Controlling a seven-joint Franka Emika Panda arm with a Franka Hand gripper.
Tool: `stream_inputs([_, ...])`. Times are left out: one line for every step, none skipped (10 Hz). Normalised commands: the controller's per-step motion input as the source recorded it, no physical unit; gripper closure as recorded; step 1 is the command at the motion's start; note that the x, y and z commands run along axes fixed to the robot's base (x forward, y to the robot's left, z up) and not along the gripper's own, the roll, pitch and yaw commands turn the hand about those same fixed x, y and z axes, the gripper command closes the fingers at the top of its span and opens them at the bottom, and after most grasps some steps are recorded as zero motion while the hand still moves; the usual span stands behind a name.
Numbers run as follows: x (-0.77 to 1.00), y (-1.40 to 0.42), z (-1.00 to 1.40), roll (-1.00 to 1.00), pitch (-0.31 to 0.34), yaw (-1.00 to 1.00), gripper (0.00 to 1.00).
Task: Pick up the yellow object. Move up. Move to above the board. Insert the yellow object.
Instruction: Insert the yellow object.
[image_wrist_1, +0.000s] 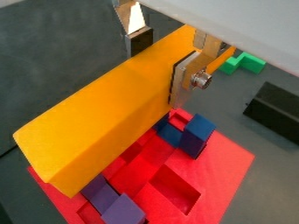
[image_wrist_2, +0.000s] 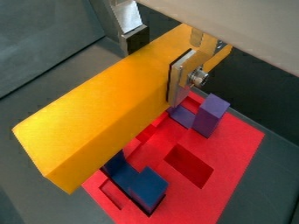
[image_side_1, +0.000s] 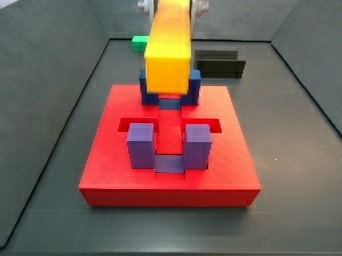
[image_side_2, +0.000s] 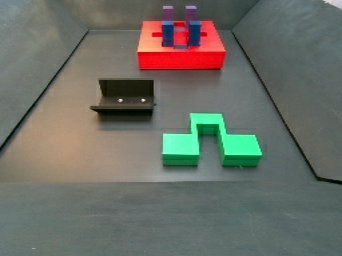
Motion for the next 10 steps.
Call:
stream_inputs([0.0,0.0,-0.4,-0.17,0.0,0.0,1.0])
stream_inputs([-0.04,0.0,-0.33,-0.19,0.0,0.0,1.0])
stream_inputs([0.0,0.0,-0.19,-0.13,0.0,0.0,1.0])
stream_inputs([0.05,0.0,-0.07,0.0,0.006,0.0,1.0])
stream_inputs([0.31,0.0,-0.04,0.03,0.027,-0.03,1.0])
stream_inputs([0.39,0.0,-0.11,0.04,0.011,-0.04,1.0])
stream_inputs([0.33,0.0,-0.19,0.1,0.0,-0.03,1.0])
stream_inputs([0.27,0.0,-0.28,0.16,0.003,0.0,1.0])
stream_inputs([0.14,0.0,-0.33,0.18,0.0,0.0,1.0])
stream_inputs([0.01,0.0,-0.35,0.25,0.001,0.01,1.0])
